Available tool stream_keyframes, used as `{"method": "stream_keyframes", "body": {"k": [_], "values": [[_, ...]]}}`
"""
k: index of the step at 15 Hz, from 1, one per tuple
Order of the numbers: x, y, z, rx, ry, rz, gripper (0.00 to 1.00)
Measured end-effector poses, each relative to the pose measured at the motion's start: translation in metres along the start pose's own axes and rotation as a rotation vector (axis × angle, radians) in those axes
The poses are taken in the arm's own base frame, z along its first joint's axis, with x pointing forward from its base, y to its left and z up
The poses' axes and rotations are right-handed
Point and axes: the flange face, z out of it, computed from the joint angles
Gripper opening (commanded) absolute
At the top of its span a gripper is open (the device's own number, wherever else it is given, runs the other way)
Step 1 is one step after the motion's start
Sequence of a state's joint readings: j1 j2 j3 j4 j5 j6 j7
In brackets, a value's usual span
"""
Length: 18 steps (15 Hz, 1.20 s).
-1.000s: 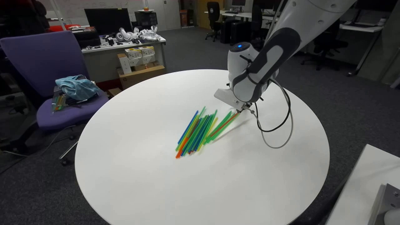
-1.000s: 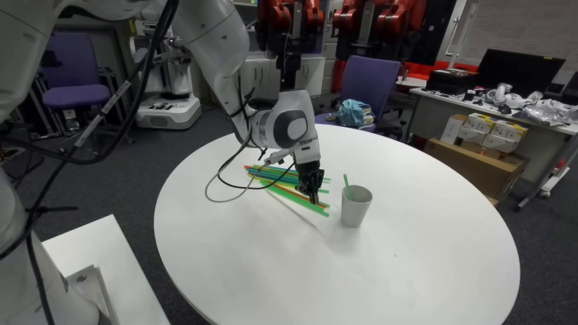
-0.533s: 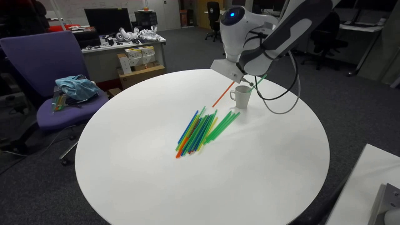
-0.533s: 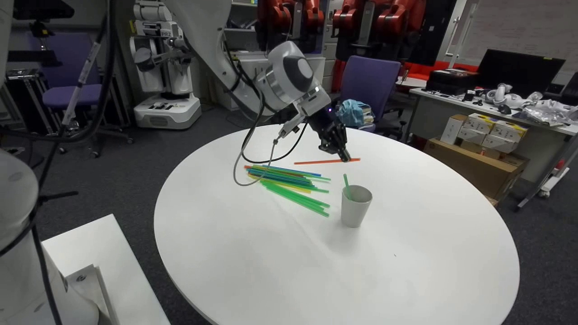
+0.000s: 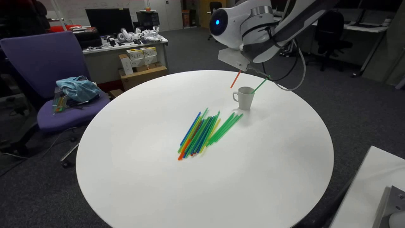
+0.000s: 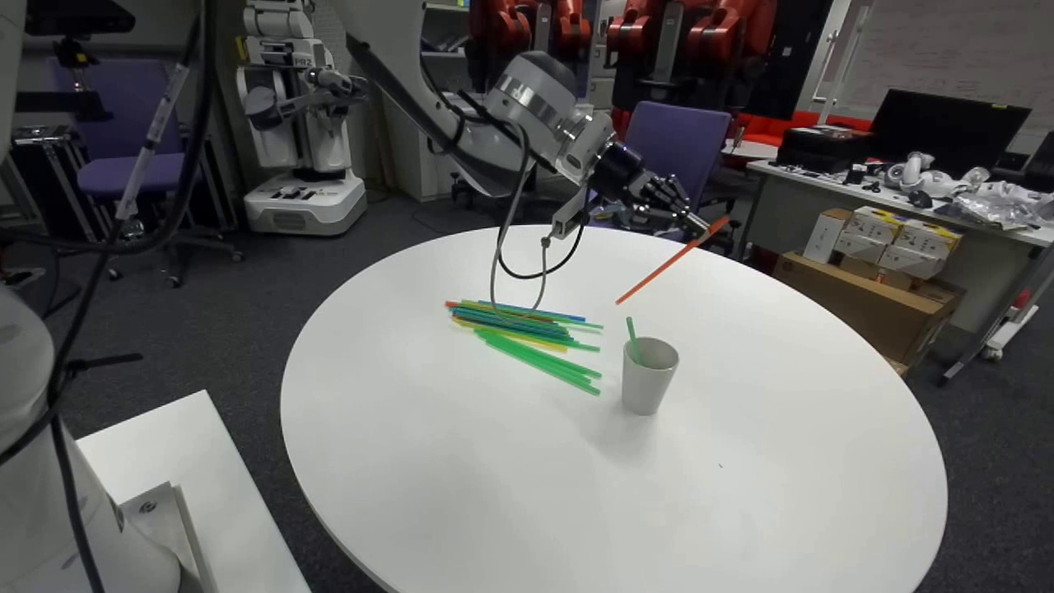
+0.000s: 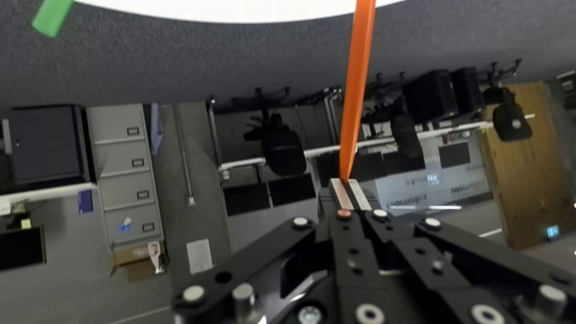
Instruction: Pick up the orange straw on the edge of the pile and place it in the mug
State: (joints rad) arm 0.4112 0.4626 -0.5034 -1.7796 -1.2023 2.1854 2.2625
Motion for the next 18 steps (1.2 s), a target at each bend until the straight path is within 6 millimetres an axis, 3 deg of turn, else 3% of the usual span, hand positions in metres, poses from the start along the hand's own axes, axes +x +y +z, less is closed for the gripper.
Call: {"method": "stream_keyframes", "body": {"k": [6, 11, 14, 18], "values": [[0.001, 0.013, 0.035, -0.081, 0.335, -0.053, 0.0], [-0.036, 0.033, 0.066, -0.161, 0.468, -0.15, 0.0], [-0.057, 0.032, 0.066, -0.151, 0.439, -0.144, 0.0], [-0.058, 0.019, 0.054, -0.121, 0.413, -0.07, 0.0]]}}
